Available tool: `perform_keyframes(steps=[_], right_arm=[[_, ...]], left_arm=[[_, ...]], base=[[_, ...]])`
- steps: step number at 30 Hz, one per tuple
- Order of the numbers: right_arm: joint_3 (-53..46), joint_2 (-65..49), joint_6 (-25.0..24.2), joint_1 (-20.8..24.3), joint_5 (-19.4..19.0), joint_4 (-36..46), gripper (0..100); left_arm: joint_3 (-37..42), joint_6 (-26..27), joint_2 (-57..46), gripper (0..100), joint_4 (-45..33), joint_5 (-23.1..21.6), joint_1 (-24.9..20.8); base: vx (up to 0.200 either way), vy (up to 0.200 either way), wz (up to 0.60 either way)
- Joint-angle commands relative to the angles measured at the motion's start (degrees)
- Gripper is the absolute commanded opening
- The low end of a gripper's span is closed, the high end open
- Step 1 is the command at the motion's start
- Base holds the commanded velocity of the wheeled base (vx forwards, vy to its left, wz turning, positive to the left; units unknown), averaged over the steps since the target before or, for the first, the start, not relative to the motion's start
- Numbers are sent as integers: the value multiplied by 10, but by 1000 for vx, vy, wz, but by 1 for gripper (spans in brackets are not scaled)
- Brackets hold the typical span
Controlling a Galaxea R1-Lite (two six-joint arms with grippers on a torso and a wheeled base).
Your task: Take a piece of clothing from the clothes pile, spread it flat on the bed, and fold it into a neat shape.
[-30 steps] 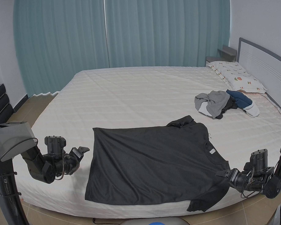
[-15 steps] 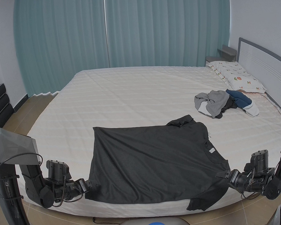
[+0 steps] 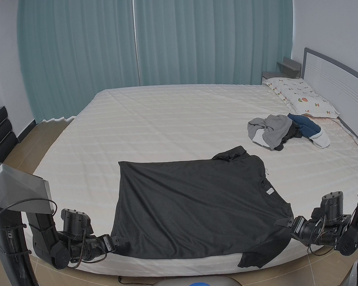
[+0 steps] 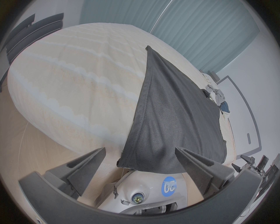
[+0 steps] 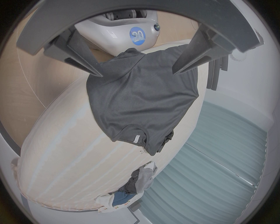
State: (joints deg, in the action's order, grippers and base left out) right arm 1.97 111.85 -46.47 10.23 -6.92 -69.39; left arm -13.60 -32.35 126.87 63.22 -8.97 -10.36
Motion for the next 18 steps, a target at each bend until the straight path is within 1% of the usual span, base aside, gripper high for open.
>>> perform_keyframes(steps=[1,5,6,13,18], right_arm=[[-1,-2,0,1,-8,0,100],[-1,6,0,1,-11,0,100],[-1,7,0,1,-11,0,100],[-1,9,0,-4,-11,0,100],[-2,9,0,-4,-11,0,100]], left_arm=[[0,0,7,100,0,-1,-2],[-4,1,16,100,1,-1,-4],[-3,2,17,0,1,0,-4],[1,12,15,0,-3,2,-3],[17,47,11,0,-6,4,3]], base=[[0,0,0],[0,0,0],[0,0,0],[0,0,0],[0,0,0]])
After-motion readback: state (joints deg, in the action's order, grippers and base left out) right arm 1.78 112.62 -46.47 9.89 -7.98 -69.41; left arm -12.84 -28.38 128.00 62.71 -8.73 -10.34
